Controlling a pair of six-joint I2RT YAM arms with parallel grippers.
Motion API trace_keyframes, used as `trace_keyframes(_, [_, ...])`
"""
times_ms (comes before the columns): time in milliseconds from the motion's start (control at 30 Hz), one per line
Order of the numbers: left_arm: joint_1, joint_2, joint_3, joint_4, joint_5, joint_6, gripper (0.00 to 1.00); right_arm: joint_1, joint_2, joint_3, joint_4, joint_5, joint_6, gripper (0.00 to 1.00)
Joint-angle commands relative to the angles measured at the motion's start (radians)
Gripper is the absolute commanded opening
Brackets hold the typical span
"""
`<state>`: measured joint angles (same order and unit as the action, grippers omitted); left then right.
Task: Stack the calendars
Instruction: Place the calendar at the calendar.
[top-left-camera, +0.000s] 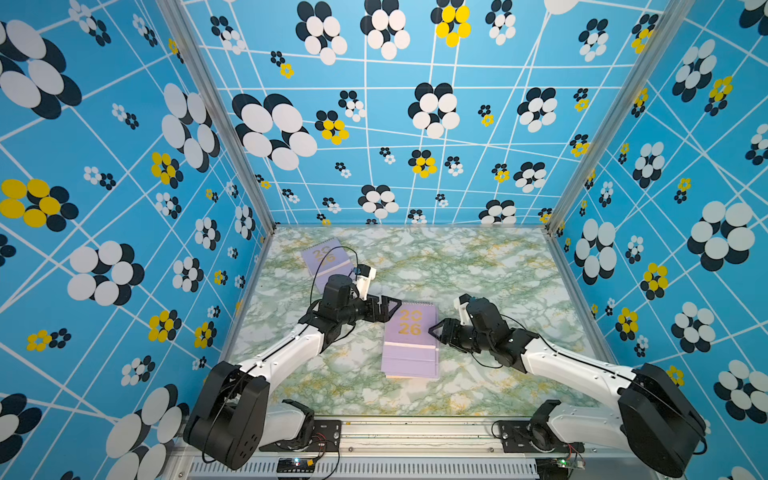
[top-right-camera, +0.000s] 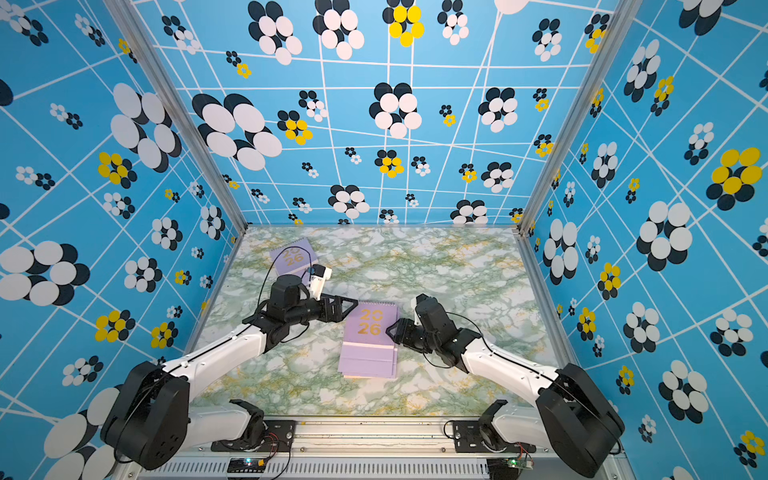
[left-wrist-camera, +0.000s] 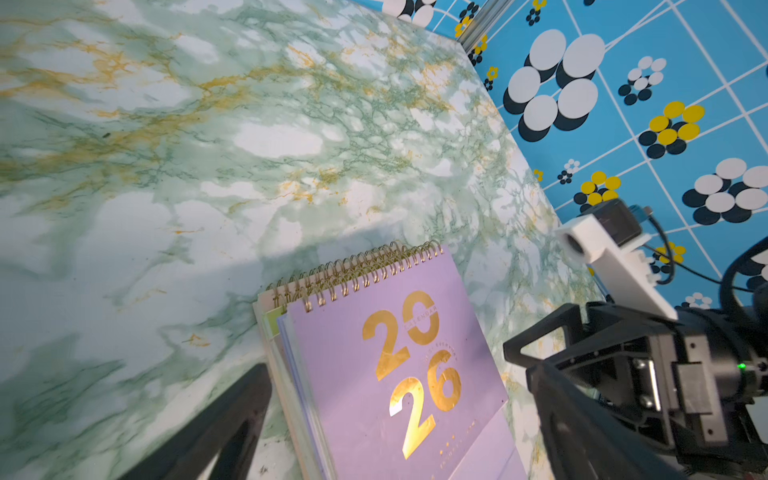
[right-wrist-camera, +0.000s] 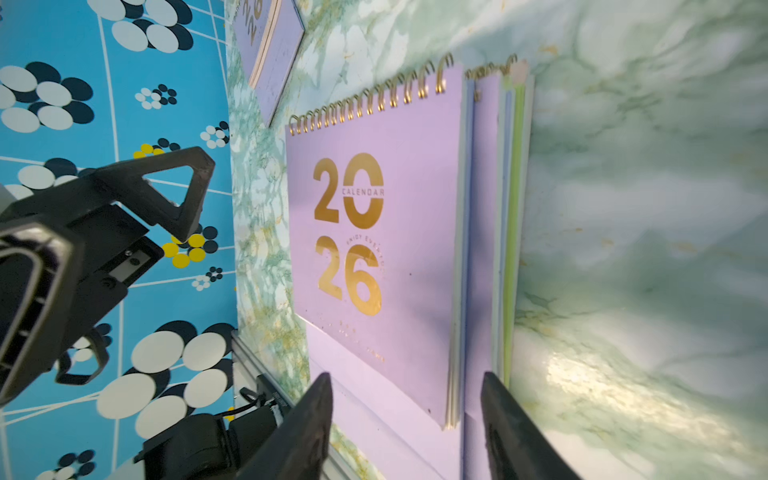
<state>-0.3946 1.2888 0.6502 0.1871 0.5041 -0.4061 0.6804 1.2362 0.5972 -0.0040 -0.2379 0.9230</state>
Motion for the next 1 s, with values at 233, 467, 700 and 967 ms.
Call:
trace_keyframes(233, [-0.051,-0.062,0.033,-0.197,-0.108,0.033,1.0,0.004,0.035,0.135,-0.298,0.139,-0.061,0.71])
trace_keyframes(467, [-0.108,-0.057,0.059,-0.299,-0.15,0.009,1.0,0.003,0.114,0.196,-0.357,0.129,-0.062,0.72])
trace_keyframes(700, [-0.123,-0.027,0.066,-0.336,-0.153,-0.012,1.0,0.003,0.159,0.205,-0.349,0.123,-0.057,0.73])
trace_keyframes(967, [-0.157,0.017,0.082,-0.309,-0.177,-0.038,0.99,0.003,0.192,0.213,-0.319,0.101,-0.055,0.73])
